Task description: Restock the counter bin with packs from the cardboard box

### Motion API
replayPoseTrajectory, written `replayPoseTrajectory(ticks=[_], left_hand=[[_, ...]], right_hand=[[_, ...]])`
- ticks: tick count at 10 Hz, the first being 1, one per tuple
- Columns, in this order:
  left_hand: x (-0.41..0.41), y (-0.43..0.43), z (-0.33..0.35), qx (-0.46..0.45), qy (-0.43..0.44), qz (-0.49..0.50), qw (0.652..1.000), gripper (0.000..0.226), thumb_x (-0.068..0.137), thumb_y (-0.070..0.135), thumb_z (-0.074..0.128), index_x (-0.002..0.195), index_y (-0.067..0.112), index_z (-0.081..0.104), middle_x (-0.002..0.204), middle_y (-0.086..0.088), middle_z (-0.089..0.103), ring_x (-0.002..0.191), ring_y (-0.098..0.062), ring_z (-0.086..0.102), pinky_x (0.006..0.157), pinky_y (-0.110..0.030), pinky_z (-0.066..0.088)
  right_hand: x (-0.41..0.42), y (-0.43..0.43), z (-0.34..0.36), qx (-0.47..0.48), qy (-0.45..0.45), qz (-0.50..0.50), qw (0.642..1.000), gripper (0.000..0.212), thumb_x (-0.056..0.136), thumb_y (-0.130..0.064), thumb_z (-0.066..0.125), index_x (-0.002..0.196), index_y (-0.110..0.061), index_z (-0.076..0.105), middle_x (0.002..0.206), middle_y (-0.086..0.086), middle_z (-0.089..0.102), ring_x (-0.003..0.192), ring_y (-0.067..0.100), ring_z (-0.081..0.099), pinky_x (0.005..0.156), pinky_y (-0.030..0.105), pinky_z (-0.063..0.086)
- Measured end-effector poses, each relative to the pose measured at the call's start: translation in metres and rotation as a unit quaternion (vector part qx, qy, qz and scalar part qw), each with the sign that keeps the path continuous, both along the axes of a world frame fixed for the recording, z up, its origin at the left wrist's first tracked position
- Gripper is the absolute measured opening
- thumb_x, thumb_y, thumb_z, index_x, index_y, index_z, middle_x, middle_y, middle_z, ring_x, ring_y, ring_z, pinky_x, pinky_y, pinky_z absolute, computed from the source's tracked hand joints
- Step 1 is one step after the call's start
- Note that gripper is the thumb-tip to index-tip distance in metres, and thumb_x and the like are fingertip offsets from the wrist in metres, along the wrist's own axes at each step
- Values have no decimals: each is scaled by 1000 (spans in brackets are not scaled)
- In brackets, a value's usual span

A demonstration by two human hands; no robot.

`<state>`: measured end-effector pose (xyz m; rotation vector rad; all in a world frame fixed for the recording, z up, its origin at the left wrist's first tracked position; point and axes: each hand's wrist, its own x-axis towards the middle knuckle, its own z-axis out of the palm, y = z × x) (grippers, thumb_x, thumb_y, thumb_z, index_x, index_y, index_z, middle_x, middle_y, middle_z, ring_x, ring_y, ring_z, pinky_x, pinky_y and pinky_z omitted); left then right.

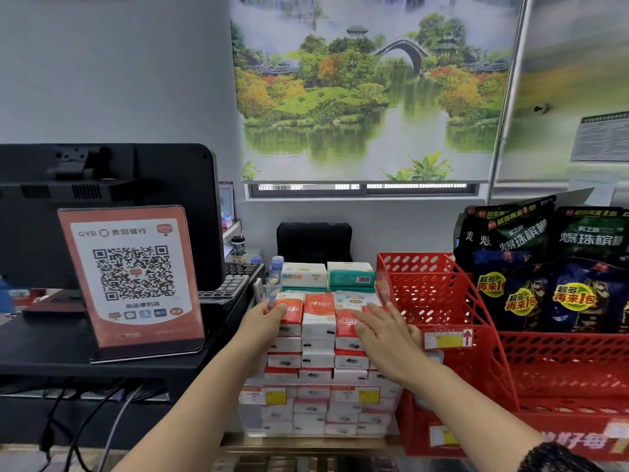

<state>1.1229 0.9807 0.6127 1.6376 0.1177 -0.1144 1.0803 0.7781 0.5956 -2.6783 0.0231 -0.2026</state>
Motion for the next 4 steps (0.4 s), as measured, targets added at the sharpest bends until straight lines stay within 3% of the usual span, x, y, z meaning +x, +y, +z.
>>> replayPoseTrajectory(ticks=[1,2,3,4], left_hand=[[-5,1,2,6,-6,2,1000,44,100,28,46,142,16,40,87,4,58,84,-20,63,77,-38,55],[-12,2,8,29,-37,1,999,43,100,29,45,143,21,40,89,4,60,86,-20,64,72,-34,54],[-15,3,27,68,-60,6,996,51,99,34,46,146,21,33,105,3,59,88,-15,63,74,-32,53],[-19,-3,54,79,-97,5,992,56,99,37,44,150,23,25,143,-4,46,93,-12,61,72,-28,54]], right_hand=[[-3,2,-3,4,15,4,1000,46,101,-43,18,143,-40,35,160,-10,12,147,15,-7,115,52,-2],[-7,5,6,25,-32,-6,999,46,102,-42,20,146,-35,32,160,-9,12,147,12,-7,116,50,-4],[-6,6,24,88,-79,-14,993,46,102,-38,23,146,-27,35,157,-5,23,147,17,6,118,48,7],[-8,10,58,232,-113,13,966,40,102,-34,26,126,-16,52,126,6,55,117,17,48,95,33,44]])
